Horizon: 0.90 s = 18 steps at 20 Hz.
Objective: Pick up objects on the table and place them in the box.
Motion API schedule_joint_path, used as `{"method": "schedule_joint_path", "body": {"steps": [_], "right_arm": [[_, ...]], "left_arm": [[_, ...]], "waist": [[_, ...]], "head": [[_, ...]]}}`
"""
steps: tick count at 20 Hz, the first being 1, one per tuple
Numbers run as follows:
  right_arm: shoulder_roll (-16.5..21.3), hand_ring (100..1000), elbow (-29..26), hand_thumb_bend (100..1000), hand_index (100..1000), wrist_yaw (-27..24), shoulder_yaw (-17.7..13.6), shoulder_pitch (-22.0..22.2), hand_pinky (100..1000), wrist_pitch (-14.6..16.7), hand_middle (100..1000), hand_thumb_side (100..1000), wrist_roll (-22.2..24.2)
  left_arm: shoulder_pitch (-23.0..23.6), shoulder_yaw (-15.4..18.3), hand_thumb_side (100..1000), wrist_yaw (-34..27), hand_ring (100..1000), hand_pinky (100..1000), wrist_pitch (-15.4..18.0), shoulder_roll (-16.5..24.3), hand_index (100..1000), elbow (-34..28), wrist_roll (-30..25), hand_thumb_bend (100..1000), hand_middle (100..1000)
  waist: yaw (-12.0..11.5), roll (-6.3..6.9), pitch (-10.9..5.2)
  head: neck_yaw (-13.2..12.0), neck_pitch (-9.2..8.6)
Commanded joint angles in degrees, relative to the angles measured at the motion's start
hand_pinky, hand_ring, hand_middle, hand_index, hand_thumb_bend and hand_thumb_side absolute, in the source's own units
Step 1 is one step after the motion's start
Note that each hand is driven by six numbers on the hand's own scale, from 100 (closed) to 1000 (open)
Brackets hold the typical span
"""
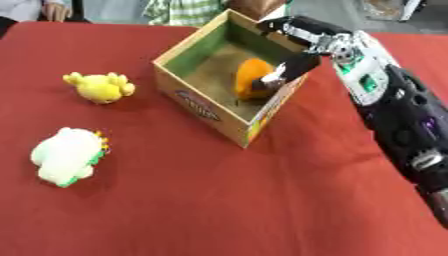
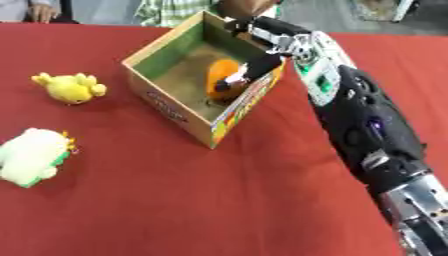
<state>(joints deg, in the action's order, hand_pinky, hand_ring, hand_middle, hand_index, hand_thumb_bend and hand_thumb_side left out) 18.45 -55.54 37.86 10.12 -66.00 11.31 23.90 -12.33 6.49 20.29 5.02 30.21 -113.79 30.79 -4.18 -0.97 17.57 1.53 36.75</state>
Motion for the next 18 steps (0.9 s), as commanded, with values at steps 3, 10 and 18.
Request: {"method": "schedule_joint_path", "body": {"steps": [3, 10, 18], "right_arm": [[7.92, 915, -16.43, 718, 1000, -16.02, 0.40, 2.78, 920, -3.48, 800, 737, -3.09], [17.85, 883, -41.97, 583, 966, -34.78, -1.34, 13.41, 884, -11.98, 765, 790, -11.56], [27.55, 868, -58.63, 397, 937, -44.35, -5.71, 24.76, 863, -15.00, 745, 839, -21.14]], "left_arm": [[-0.02, 0.43, 466, -0.17, 521, 472, -0.42, 1.06, 607, -0.80, 0.04, 100, 576], [-0.01, 0.45, 459, 0.40, 532, 479, -1.52, 1.59, 629, -0.80, 0.02, 100, 605], [-1.41, -0.15, 445, 3.35, 549, 489, -2.82, 4.72, 697, -0.80, -1.22, 100, 643]], "waist": [[0.56, 0.07, -1.82], [2.08, 0.44, -2.32], [3.28, 1.13, -3.06]], "head": [[-1.20, 0.69], [-3.07, 1.16], [-4.68, 1.30]]}}
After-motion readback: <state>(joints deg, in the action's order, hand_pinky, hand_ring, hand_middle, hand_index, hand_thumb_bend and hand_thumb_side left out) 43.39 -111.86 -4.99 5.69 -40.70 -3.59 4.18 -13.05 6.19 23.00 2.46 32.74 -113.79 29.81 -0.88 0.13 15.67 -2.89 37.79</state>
